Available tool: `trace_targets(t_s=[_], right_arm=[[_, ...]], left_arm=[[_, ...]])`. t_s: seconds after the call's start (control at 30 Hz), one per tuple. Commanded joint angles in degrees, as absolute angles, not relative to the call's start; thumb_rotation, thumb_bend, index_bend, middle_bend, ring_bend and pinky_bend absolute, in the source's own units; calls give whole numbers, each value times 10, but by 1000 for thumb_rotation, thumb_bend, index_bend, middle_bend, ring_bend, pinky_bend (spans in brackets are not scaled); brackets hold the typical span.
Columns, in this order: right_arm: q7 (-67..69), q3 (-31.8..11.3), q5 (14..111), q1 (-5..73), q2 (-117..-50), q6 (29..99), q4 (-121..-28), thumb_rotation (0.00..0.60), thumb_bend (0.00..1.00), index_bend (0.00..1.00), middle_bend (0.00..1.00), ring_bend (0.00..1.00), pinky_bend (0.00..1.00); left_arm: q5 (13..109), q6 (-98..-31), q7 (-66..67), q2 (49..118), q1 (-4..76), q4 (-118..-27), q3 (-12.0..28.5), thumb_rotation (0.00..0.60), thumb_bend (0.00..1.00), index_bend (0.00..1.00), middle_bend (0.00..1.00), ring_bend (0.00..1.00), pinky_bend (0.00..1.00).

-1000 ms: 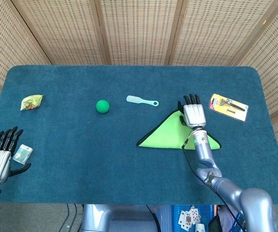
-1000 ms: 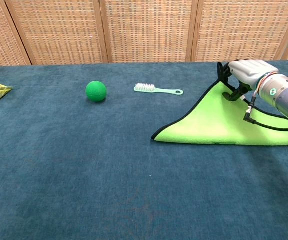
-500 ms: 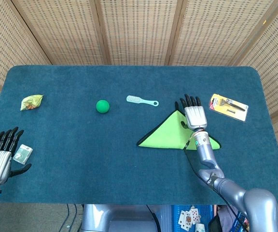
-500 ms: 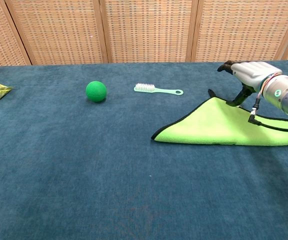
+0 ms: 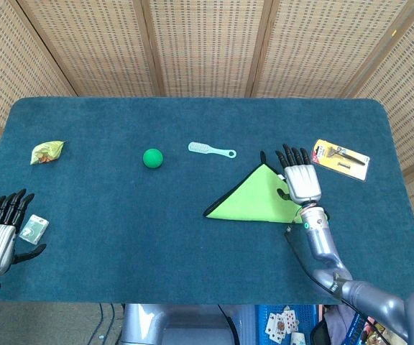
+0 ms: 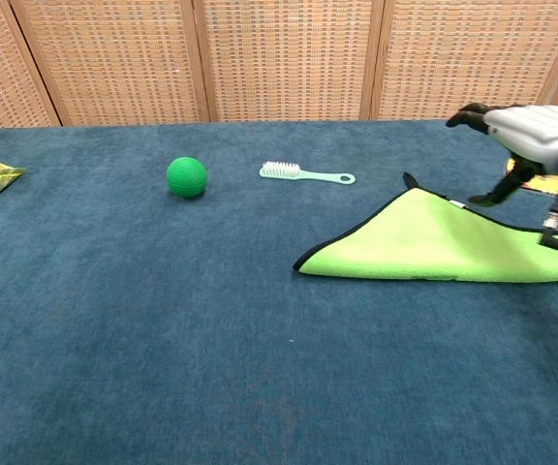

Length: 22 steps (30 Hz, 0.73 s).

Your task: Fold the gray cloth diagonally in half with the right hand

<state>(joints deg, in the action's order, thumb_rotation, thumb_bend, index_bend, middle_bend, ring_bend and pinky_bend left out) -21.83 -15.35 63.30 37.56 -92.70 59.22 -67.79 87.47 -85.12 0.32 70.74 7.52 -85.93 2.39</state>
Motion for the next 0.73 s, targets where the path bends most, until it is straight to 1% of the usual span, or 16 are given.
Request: trace_targets(t_s=[0.03, 0.13, 0.27, 0.4, 0.5, 0.6, 0.73], right_arm=[[-225, -110, 662, 315, -855, 647, -778, 600, 227, 66, 0, 0, 0], [-209, -74, 697, 264, -811, 703, -836, 600, 172, 66, 0, 0, 0], [-183, -31, 737, 202, -778, 771, -860, 600, 97, 66, 0, 0, 0], [-151, 5, 763, 149, -752, 816, -867, 600, 63, 39, 0, 0, 0], [-139, 23, 780, 118, -733, 845, -867, 600, 53, 31, 0, 0, 0], [-121, 31, 795, 93, -719, 873, -864, 600, 53, 31, 0, 0, 0], [-104, 26, 801, 75, -703, 892, -864, 600, 53, 31, 0, 0, 0]], left_arm=[[873, -850, 4, 707, 76, -858, 24, 600, 109, 0, 0, 0, 0], [874, -850, 4, 704, 74, -861, 22, 600, 108, 0, 0, 0, 0], [879, -857, 5, 702, 72, -863, 21, 600, 109, 0, 0, 0, 0], [881, -865, 16, 702, 68, -865, 20, 600, 108, 0, 0, 0, 0], [881, -868, 21, 700, 65, -869, 19, 600, 108, 0, 0, 0, 0], [883, -873, 23, 700, 63, -870, 19, 600, 108, 0, 0, 0, 0], [886, -874, 26, 700, 62, -872, 18, 600, 108, 0, 0, 0, 0]])
